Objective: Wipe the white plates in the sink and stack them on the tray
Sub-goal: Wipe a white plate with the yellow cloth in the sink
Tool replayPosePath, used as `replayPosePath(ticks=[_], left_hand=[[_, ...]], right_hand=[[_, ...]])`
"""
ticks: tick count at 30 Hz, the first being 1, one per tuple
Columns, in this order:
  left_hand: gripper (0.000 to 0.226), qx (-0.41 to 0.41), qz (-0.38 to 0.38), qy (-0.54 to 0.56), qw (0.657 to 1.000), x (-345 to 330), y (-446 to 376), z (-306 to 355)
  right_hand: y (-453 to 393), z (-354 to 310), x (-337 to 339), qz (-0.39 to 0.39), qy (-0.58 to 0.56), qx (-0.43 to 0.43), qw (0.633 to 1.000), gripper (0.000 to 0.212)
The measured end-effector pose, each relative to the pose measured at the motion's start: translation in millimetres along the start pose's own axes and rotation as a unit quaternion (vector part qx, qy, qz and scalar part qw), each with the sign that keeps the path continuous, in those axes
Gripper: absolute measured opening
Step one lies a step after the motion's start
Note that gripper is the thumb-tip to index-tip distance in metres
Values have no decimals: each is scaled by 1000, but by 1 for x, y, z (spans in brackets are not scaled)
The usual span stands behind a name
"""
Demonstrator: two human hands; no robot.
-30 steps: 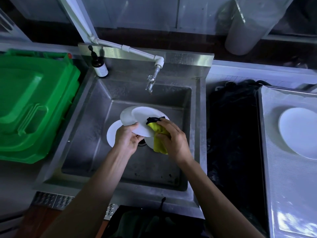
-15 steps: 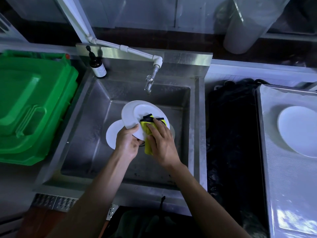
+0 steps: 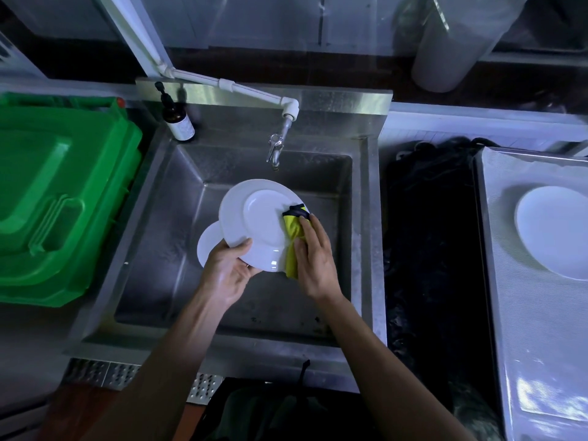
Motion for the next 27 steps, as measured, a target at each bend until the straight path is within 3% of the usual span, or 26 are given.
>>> replayPosePath(ticks=[12,22,27], left_hand=[[45,49,-58,-97,992,15,13,9],[56,79,-74,-186,977,7,12,10],[48,81,-72,-206,973,1,8,4]], right_hand=[[-33,-1,23,-9,22,-64,998,48],[-47,-17,30,-15,72,-8,997,46],[-47,-29,25,-33,122,86,988,44]])
Point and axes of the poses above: each hand's wrist, its own y-axis away from the middle knuckle, its own x-axis out of the back of the hand, z = x × y, the point moved 1 cm from there along -y, towards the middle knuckle, and after that the axes turned 5 degrees about -y, right-handed, at the moved point
